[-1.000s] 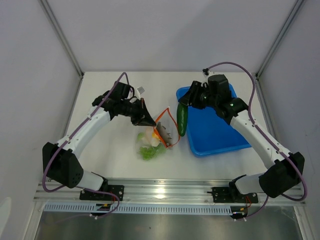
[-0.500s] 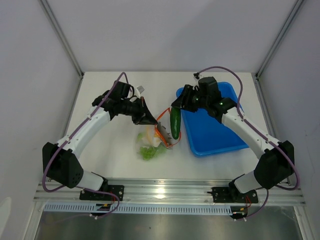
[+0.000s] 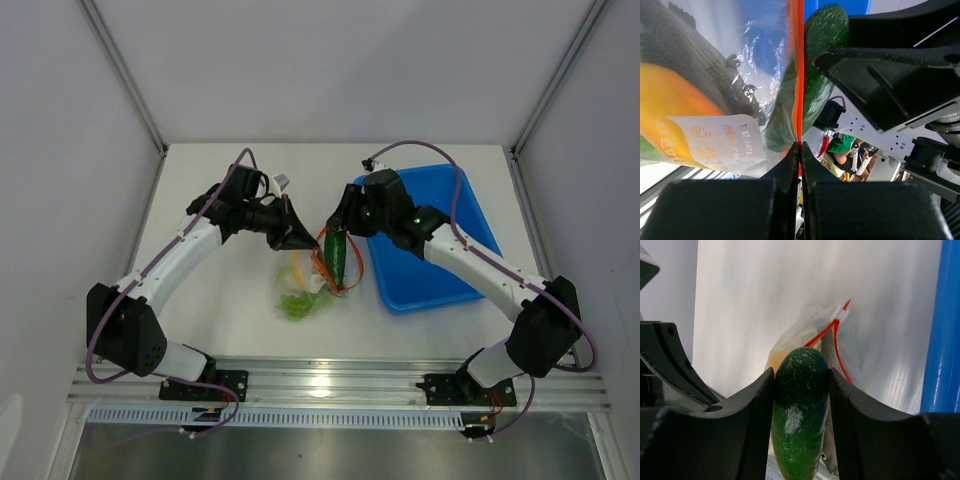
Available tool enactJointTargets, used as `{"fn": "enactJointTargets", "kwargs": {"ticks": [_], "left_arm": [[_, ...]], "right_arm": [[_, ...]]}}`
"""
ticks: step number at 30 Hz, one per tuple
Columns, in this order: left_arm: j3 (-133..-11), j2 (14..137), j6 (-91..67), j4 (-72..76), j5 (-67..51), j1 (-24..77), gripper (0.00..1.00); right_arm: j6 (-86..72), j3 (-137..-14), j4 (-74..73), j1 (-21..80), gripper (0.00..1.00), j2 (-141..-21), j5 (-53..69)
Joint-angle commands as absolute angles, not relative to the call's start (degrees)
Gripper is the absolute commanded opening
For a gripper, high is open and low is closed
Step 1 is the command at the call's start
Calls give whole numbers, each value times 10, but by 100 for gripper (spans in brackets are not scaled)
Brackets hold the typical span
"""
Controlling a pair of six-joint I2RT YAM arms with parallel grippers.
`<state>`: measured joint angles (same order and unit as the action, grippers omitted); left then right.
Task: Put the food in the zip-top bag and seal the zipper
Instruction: Place the fake vegetable in the zipper food storage bag.
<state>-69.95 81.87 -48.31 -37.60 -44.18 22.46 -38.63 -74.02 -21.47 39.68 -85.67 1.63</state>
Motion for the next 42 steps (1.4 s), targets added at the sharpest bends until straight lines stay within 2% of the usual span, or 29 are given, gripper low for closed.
{"fn": "enactJointTargets", "kwargs": {"ticks": [1,17,25,29,31,32,35,42], "left_arm": [[-697,799,-502,-345,-465,220,0],[-700,807,-501,-338,-468,220,1],[-702,808,-494,-343,-468,220,1],[-700,808,-490,-350,-469,220,1],[-699,808,-487,-352,-469,220,0],[-700,806,-486,-354,-469,220,0],[-704,805,-483,-359,-468,220,1],[-706,805,-481,-364,-466,220,1]], "right_arm": [[-368,-747,-199,410,0,-859,-29],[-322,-660,-197,414,2,-804,97],[-301,-651,-195,414,4,-791,105],[-299,-669,-200,411,13,-810,108],[-298,-678,-210,410,23,-828,109],[-297,-690,-216,410,33,-840,110],[-292,-704,-243,410,45,-851,106],[-273,-709,-271,410,61,-830,77]]}}
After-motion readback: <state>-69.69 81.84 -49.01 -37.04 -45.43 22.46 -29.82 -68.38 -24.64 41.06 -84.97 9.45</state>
